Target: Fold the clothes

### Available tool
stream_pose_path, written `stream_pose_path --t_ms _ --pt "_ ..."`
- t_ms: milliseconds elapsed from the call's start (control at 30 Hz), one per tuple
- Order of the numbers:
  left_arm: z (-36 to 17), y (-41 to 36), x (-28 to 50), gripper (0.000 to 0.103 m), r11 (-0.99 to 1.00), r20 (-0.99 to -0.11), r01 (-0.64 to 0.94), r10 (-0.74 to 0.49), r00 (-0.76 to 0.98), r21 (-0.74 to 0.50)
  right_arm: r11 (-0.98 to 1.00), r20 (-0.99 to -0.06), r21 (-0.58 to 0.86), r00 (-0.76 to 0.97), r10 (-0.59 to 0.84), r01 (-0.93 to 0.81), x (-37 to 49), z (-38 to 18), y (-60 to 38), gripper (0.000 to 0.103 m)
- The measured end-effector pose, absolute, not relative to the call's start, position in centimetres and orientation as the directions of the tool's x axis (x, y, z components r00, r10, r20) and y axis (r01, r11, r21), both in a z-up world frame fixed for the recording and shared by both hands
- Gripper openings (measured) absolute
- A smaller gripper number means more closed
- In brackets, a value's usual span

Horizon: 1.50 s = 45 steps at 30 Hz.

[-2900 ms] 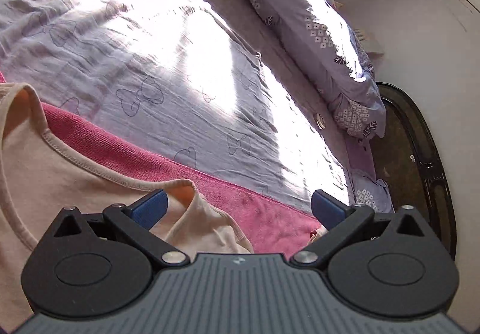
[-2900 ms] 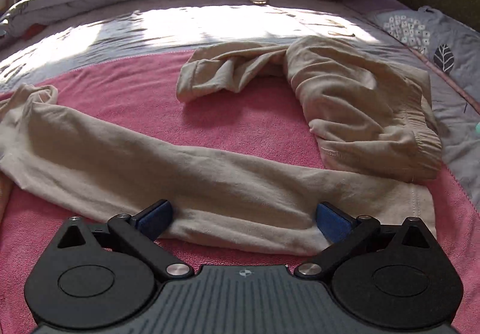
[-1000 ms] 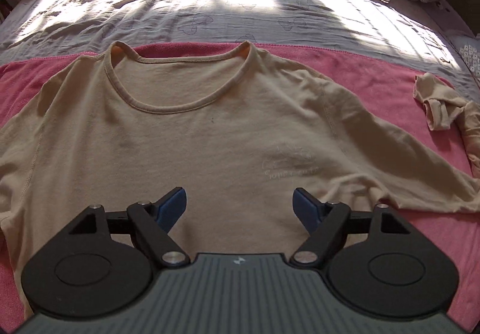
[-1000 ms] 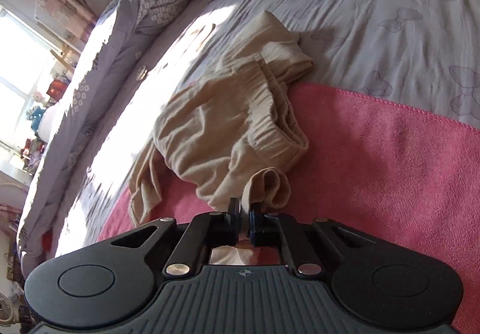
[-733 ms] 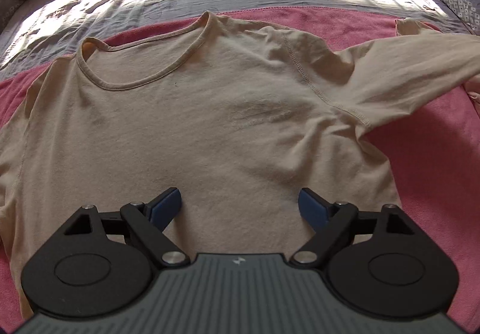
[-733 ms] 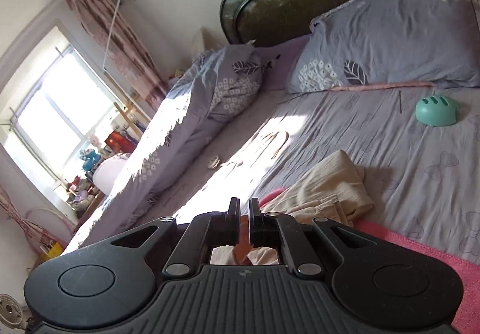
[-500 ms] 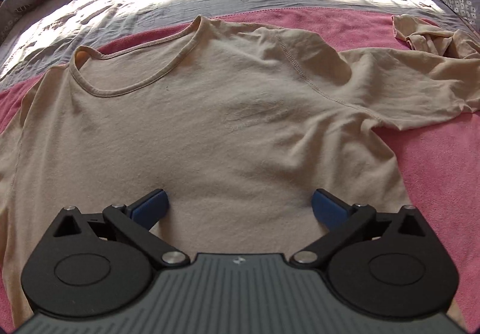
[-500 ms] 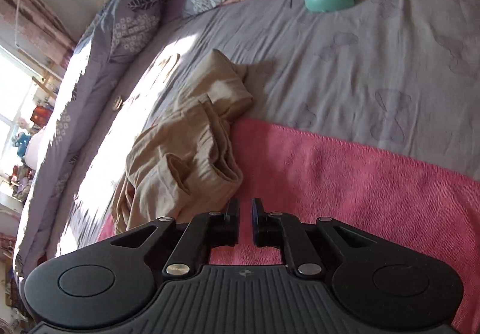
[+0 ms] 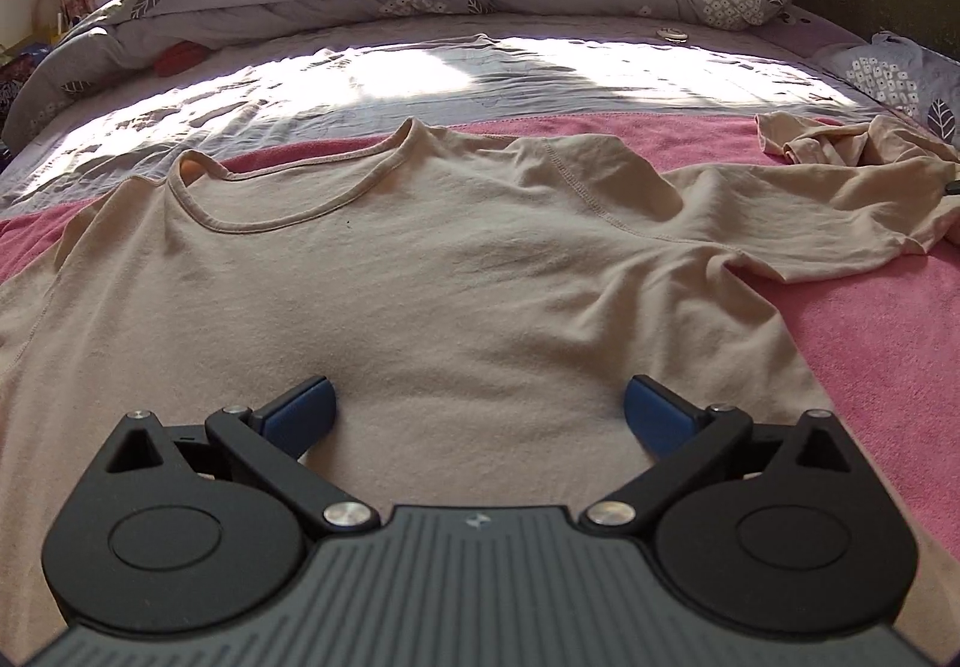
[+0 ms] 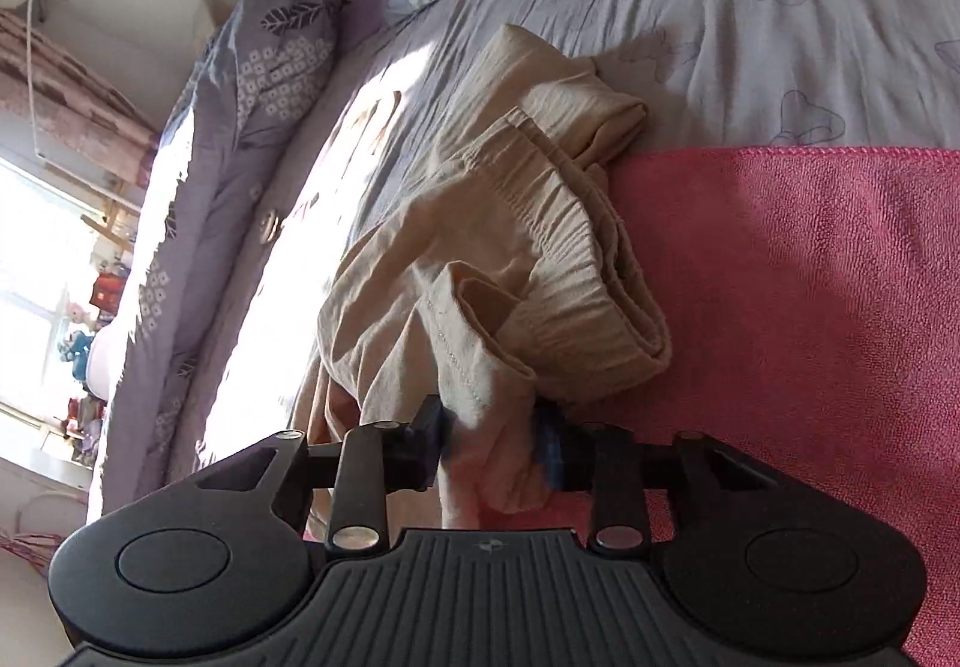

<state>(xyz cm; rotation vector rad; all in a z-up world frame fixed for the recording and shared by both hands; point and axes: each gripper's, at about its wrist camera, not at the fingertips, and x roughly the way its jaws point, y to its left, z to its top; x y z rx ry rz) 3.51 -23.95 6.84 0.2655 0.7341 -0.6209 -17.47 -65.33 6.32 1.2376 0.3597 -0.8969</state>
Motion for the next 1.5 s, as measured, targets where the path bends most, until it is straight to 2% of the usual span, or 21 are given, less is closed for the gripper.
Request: stream_pose_path --t_ms 67,233,333,400,467,533,600,667,733,833,867,933,1000,1033,1067,1133,1233,1300,1367,1467,1500 --pt "6.8 -23.9 3.5 0.103 0.79 -0.692 0.613 -0.437 0.574 0.009 0.052 -0.682 0.651 0.614 -0.397 0.757 -17.8 7.2 -64.9 0.018" --pt "6.7 -23.8 3.6 0.103 0.79 -0.689 0.613 -0.443 0.573 0.002 0.054 -0.704 0.612 0.574 -0.417 0.789 -19.5 8.8 -64.3 0.018" --pt "6.7 -23.7 3.6 0.103 0.789 -0.687 0.614 -0.448 0.572 -0.004 0.091 -0.695 0.576 0.545 -0.469 0.813 -19.7 9.7 -63.4 0.022" --pt "6.6 -23.7 3.6 0.103 0.789 -0.686 0.614 -0.451 0.571 -0.008 0.173 -0.684 0.496 0.506 -0.525 0.851 -18.5 10.5 -62.3 0.03" --pt "6.6 -23.7 3.6 0.103 0.789 -0.686 0.615 -0.452 0.571 -0.009 0.26 -0.677 0.398 0.473 -0.564 0.88 -16.8 11.1 -61.3 0.06" --pt "6.6 -23.6 3.6 0.103 0.789 -0.685 0.615 -0.454 0.57 -0.01 0.324 -0.687 0.344 0.471 -0.553 0.881 -14.9 10.7 -60.8 0.06" --pt "6.6 -23.6 3.6 0.103 0.789 -0.684 0.615 -0.455 0.57 -0.011 0.369 -0.699 0.309 0.472 -0.537 0.877 -13.2 10.2 -60.5 0.055" --pt "6.6 -23.6 3.6 0.103 0.789 -0.683 0.615 -0.456 0.57 -0.013 0.362 -0.7 0.309 0.468 -0.539 0.879 -12.5 10.3 -60.2 0.022" --pt "6.6 -23.5 3.6 0.103 0.788 -0.683 0.615 -0.457 0.57 -0.015 0.37 -0.683 0.298 0.467 -0.561 0.88 -12.2 10.9 -59.9 0.015" --pt "6.5 -23.5 3.7 0.103 0.788 -0.681 0.615 -0.461 0.569 -0.02 0.383 -0.655 0.278 0.465 -0.595 0.881 -11.9 11.8 -59.7 0.015" --pt "6.5 -23.4 3.7 0.103 0.788 -0.681 0.615 -0.462 0.568 -0.022 0.36 -0.667 0.293 0.459 -0.587 0.886 -12.0 11.6 -60.2 0.019" --pt "6.5 -23.4 3.7 0.103 0.788 -0.68 0.615 -0.464 0.568 -0.024 0.286 -0.692 0.361 0.46 -0.556 0.888 -12.7 10.4 -61.6 0.026" --pt "6.5 -23.4 3.7 0.103 0.788 -0.679 0.615 -0.465 0.568 -0.026 0.187 -0.705 0.456 0.482 -0.52 0.87 -13.8 8.8 -63.2 0.027" --pt "6.5 -23.4 3.7 0.103 0.788 -0.679 0.615 -0.466 0.567 -0.027 0.153 -0.703 0.493 0.495 -0.511 0.857 -14.2 8.6 -63.7 0.022" --pt "6.5 -23.4 3.8 0.103 0.788 -0.678 0.615 -0.467 0.567 -0.029 0.134 -0.692 0.519 0.507 -0.515 0.844 -14.5 8.9 -63.9 0.009" --pt "6.5 -23.3 3.8 0.103 0.788 -0.677 0.615 -0.47 0.566 -0.032 0.149 -0.636 0.558 0.536 -0.555 0.816 -15.0 10.8 -63.8 0.005" --pt "6.5 -23.3 3.8 0.103 0.788 -0.677 0.615 -0.472 0.565 -0.035 0.249 -0.52 0.566 0.574 -0.633 0.786 -15.6 15.6 -63.1 0.005" --pt "6.5 -23.3 3.8 0.103 0.788 -0.676 0.615 -0.472 0.565 -0.036 0.295 -0.476 0.562 0.593 -0.649 0.773 -15.9 17.6 -63.2 0.005" --pt "6.5 -23.2 3.8 0.103 0.788 -0.677 0.615 -0.472 0.565 -0.036 0.276 -0.493 0.573 0.594 -0.635 0.771 -16.1 17.5 -64.0 0.005" --pt "6.6 -23.3 3.9 0.103 0.788 -0.679 0.615 -0.469 0.565 -0.033 0.176 -0.589 0.579 0.557 -0.585 0.797 -16.1 15.3 -65.8 0.004" --pt "6.6 -23.3 3.9 0.103 0.787 -0.68 0.616 -0.468 0.564 -0.031 0.177 -0.588 0.589 0.568 -0.577 0.789 -15.9 15.4 -65.8 0.004"
